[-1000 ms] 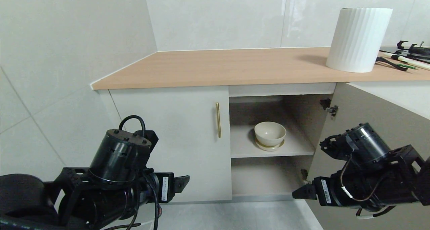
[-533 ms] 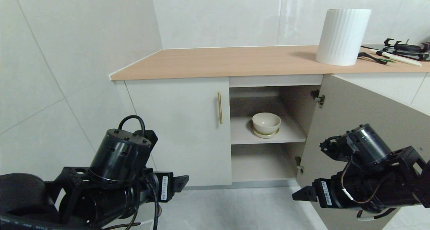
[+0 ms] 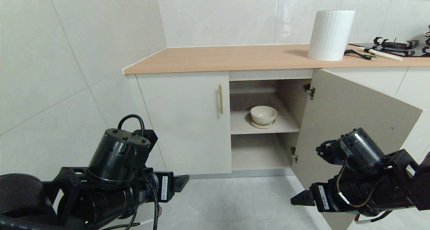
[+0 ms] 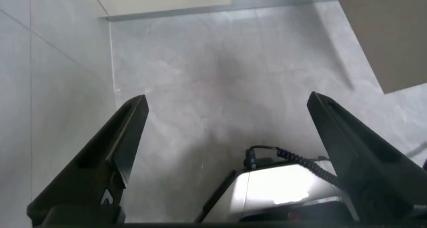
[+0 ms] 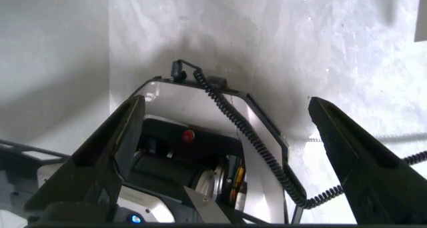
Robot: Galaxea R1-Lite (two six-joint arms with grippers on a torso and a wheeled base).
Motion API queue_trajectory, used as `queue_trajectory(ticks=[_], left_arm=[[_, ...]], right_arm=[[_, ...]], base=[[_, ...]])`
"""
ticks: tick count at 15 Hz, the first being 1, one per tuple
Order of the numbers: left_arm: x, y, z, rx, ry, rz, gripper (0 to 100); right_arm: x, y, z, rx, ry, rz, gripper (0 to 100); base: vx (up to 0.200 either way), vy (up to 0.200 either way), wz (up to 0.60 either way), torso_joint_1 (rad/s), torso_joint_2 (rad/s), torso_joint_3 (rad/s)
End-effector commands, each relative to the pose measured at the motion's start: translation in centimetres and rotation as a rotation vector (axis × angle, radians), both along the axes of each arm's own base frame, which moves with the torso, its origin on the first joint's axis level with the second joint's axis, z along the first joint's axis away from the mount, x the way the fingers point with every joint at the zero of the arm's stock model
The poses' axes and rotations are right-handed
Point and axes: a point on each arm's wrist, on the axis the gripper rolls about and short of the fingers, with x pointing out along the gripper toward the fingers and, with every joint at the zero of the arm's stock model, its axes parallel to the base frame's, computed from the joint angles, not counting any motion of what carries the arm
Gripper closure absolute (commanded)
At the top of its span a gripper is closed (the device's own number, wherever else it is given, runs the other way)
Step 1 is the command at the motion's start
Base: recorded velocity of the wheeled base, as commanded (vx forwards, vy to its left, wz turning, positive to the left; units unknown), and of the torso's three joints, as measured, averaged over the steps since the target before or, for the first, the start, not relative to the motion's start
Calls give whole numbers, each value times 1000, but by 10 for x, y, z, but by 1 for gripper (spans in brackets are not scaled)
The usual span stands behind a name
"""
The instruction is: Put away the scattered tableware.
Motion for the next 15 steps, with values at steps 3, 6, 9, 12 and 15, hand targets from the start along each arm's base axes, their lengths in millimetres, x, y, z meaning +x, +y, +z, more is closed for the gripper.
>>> queue_trajectory(ticks=[3, 6, 9, 12, 15], left_arm=[[1, 0, 0, 0, 0, 2, 0], [1, 0, -1, 6, 2, 1, 0], [1, 0, -1, 7, 2, 3, 0], [1, 0, -1, 7, 2, 3, 0], [1, 0, -1, 6, 1, 3, 0]], right_arm=[[0, 2, -2, -7, 6, 5, 0], [-1, 3, -3, -8, 7, 11, 0], [1, 4, -6, -15, 17, 10, 0], [2, 5, -9, -21, 26, 6, 0], [3, 5, -10, -27, 31, 7, 0]], base=[[0, 0, 0, 0, 0, 0], [0, 0, 0, 0, 0, 0], [0, -133, 0, 2, 2, 2], [0, -200, 0, 4, -1, 1], [0, -200, 0, 6, 2, 1]])
